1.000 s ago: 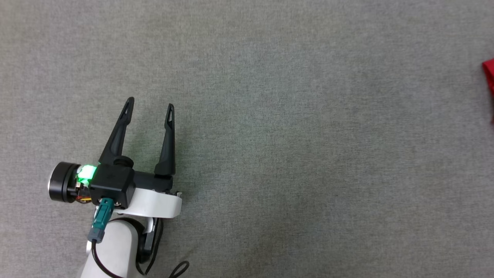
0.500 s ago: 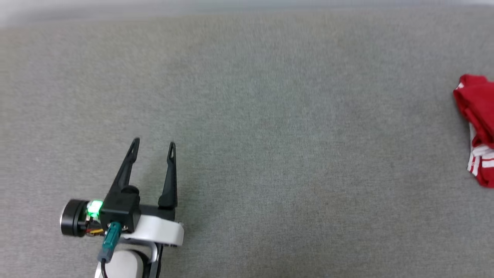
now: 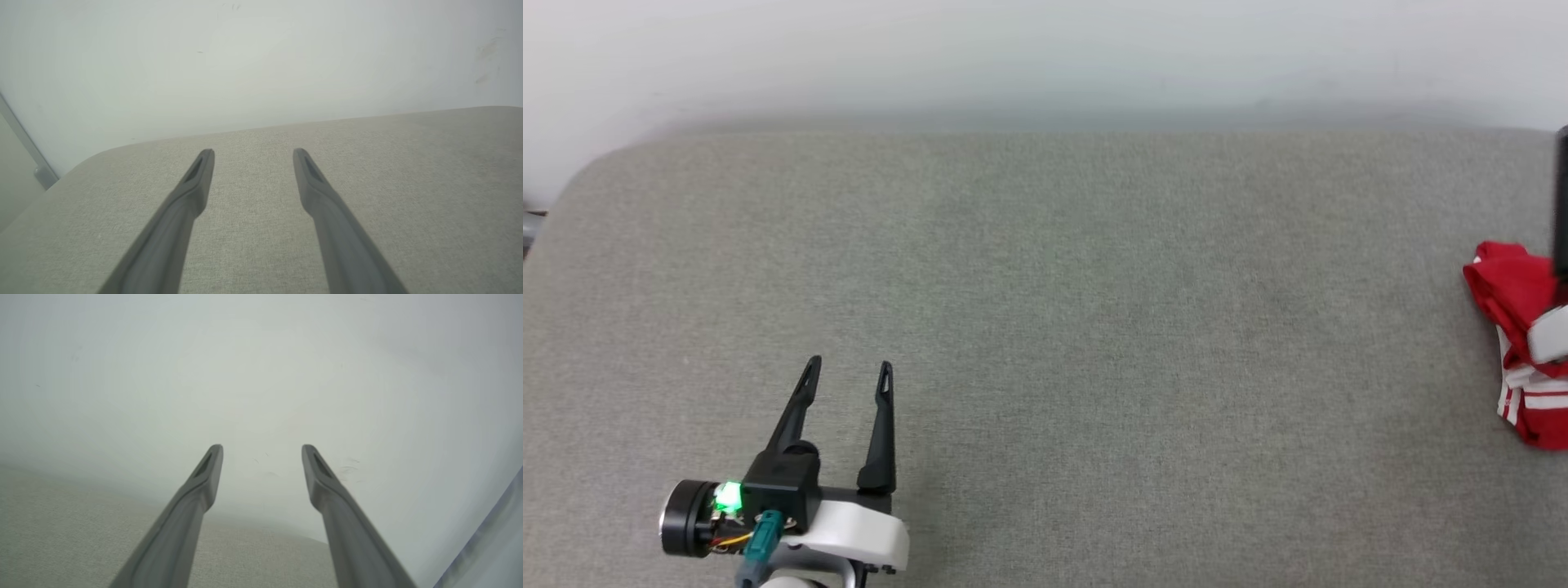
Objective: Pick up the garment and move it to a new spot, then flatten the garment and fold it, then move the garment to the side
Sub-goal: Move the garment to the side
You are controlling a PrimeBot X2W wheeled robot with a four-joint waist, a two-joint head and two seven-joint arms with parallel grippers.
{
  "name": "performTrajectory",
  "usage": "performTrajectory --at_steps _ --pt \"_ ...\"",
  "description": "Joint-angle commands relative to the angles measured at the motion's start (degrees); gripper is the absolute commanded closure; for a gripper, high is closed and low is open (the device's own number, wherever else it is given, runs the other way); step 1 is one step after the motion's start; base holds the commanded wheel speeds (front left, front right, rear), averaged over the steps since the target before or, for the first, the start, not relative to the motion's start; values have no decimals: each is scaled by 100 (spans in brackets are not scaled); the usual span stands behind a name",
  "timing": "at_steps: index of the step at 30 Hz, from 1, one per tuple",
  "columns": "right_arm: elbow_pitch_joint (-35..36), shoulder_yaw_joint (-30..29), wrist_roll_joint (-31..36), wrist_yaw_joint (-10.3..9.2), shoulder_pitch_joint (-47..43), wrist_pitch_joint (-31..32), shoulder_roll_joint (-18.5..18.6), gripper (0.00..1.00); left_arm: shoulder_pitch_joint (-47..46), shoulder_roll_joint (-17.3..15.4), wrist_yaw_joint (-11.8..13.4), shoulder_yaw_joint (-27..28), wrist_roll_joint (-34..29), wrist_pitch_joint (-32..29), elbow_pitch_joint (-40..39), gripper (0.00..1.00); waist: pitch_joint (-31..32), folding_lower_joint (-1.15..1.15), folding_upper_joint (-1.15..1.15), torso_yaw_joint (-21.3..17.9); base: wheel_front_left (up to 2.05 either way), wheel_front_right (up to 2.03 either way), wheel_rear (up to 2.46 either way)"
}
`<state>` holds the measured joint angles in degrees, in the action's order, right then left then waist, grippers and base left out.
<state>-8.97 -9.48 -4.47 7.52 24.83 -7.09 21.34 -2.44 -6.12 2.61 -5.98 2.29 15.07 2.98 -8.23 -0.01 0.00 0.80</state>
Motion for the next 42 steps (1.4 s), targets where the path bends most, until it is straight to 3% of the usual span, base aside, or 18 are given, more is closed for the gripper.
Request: performTrajectory --at_steps 1,8,15,30,42 --pt "88 35 7 -9 -187 -219 -237 0 89 -23 -3 46 51 12 34 0 170 1 0 96 0 0 0" --pt "199 471 -26 -7 -842 -556 -988 0 252 12 50 71 53 12 115 0 412 1 0 200 0 0 0" --pt "14 688 -102 -7 -1492 -689 -1381 0 367 22 52 88 62 12 167 0 592 1 0 259 0 0 0" --pt "437 461 -281 -7 -2852 -759 -1758 0 695 61 -26 81 148 12 119 0 898 1 0 262 0 0 0" --pt "850 295 -329 -7 -3357 -661 -1857 0 769 99 -87 129 196 12 81 0 963 1 0 229 0 0 0"
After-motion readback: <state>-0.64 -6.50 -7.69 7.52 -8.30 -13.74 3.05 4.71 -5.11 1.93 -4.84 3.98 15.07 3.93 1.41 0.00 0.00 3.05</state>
